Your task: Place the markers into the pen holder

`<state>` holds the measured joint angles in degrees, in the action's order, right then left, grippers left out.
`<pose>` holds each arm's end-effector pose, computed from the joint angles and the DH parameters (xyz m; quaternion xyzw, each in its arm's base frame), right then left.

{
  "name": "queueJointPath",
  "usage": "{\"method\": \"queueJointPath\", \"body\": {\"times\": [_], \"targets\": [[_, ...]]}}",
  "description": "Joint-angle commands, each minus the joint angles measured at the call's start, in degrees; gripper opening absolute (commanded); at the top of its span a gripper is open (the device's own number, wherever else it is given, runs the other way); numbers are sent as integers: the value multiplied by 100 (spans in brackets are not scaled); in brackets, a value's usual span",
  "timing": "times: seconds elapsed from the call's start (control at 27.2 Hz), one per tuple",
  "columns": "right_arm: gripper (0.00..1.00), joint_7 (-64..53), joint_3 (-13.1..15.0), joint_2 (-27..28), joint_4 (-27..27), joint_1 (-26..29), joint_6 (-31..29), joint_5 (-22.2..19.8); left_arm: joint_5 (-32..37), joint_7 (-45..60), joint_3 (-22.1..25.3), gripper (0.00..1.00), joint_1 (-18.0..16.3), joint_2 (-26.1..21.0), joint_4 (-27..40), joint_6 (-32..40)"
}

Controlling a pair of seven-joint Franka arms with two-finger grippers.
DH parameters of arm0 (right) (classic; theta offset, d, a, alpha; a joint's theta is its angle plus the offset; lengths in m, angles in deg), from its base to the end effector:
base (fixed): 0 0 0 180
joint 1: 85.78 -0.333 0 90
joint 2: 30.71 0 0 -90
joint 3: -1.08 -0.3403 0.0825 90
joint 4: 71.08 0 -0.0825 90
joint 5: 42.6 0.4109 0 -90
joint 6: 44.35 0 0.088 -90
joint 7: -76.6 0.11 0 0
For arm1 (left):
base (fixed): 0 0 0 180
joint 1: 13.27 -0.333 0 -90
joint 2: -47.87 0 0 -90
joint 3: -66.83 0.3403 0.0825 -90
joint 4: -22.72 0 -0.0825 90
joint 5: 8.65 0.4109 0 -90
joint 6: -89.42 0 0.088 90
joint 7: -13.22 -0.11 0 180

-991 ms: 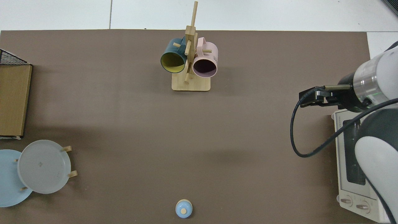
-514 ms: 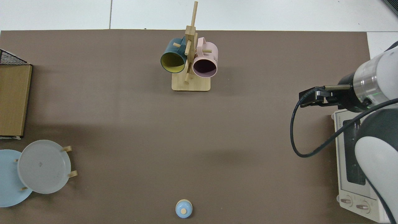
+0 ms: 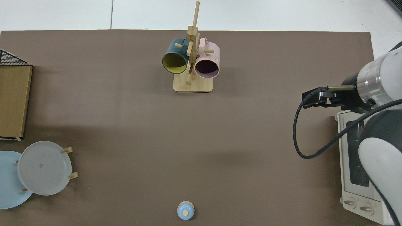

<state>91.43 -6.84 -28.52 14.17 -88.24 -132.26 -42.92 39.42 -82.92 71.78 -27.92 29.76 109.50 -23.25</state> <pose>0.5818 0.1041 0.6616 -0.9992 0.0390 -0.0042 0.0008 0.6551 0.2778 0.5316 -0.6282 0.6659 0.3041 0.2637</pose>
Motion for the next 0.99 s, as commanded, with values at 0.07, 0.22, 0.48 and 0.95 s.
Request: {"method": "queueJointPath", "body": {"times": [0.07,0.22,0.48,0.95], "targets": [[100,-147,-61,-52,88,96,-95,50,-192,42,-37,0,-47,221,357,0],[100,-147,-61,-52,88,96,-95,50,-218,42,-37,0,-47,238,471,-18],[100,-147,-61,-52,88,96,-95,50,-227,-1,-37,0,-47,238,524,-9],[100,-147,-61,-52,88,96,-95,50,-341,-28,-11,21,-47,221,498,-9]]}}
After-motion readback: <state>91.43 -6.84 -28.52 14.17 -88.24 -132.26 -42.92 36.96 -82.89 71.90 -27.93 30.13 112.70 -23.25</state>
